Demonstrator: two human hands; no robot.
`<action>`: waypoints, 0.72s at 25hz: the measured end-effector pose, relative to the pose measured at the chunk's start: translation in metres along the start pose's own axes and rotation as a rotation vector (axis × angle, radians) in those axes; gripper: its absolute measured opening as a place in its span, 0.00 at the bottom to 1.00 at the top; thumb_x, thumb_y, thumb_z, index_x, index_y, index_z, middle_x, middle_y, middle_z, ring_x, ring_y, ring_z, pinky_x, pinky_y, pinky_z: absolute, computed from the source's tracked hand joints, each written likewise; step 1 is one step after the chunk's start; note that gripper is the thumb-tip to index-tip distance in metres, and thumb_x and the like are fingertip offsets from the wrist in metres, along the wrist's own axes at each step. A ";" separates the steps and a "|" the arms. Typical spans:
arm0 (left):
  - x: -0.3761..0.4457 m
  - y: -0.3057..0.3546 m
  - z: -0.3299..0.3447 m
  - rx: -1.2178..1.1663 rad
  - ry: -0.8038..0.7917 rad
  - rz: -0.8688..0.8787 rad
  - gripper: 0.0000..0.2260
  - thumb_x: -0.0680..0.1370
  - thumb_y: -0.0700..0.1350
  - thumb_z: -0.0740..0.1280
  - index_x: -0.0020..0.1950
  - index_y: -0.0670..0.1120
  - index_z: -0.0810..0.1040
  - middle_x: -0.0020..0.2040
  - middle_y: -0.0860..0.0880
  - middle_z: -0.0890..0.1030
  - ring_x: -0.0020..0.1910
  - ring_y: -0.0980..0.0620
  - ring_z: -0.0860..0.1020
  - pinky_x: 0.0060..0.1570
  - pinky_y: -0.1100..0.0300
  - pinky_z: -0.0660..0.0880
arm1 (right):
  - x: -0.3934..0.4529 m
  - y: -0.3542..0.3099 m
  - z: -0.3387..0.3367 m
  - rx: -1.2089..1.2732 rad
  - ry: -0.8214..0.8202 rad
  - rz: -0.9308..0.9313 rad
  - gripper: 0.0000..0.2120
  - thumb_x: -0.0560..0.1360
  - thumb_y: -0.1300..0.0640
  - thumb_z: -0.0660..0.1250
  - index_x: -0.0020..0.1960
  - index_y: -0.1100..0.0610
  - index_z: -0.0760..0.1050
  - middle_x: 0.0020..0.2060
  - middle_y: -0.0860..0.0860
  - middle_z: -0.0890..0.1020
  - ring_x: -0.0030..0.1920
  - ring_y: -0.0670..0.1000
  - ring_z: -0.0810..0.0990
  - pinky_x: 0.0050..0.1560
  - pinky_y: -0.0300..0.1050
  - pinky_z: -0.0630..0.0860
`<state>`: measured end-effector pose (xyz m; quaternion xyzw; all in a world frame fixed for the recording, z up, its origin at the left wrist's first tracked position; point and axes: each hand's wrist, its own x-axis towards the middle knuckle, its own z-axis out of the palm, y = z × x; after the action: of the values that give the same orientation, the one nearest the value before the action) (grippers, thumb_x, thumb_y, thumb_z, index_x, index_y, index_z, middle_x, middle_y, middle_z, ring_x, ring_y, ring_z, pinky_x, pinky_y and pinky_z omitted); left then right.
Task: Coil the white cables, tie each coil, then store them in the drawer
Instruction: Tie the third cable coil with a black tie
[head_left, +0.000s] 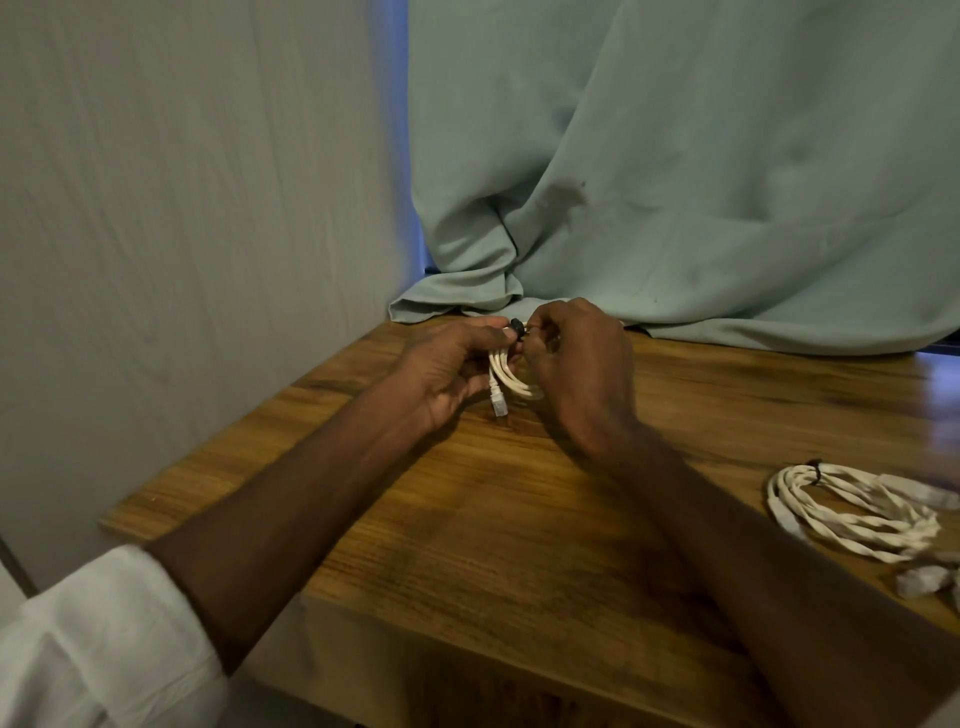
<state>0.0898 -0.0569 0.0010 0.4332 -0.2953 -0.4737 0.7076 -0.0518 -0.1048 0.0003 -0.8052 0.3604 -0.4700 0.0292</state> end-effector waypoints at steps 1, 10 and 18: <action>0.001 0.000 0.000 -0.008 0.003 0.000 0.15 0.76 0.31 0.72 0.62 0.35 0.80 0.53 0.37 0.86 0.48 0.45 0.87 0.50 0.50 0.84 | 0.000 0.000 0.000 0.023 0.007 0.015 0.03 0.77 0.56 0.71 0.51 0.52 0.82 0.45 0.47 0.80 0.45 0.47 0.78 0.49 0.48 0.78; 0.004 -0.002 -0.002 0.017 -0.018 0.003 0.15 0.76 0.31 0.73 0.62 0.36 0.81 0.52 0.39 0.86 0.50 0.45 0.86 0.53 0.51 0.83 | 0.001 0.000 0.001 0.037 -0.003 0.009 0.03 0.78 0.57 0.71 0.52 0.53 0.81 0.46 0.47 0.79 0.45 0.47 0.78 0.49 0.49 0.80; 0.002 0.000 -0.003 -0.011 -0.033 -0.014 0.16 0.76 0.31 0.72 0.64 0.35 0.80 0.55 0.37 0.86 0.51 0.44 0.86 0.50 0.51 0.84 | 0.001 0.000 0.002 0.014 0.000 -0.004 0.09 0.82 0.57 0.67 0.61 0.54 0.82 0.53 0.50 0.81 0.47 0.44 0.75 0.49 0.40 0.72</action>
<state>0.0928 -0.0577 -0.0003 0.4236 -0.3012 -0.4873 0.7017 -0.0499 -0.1056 -0.0003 -0.8057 0.3553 -0.4727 0.0337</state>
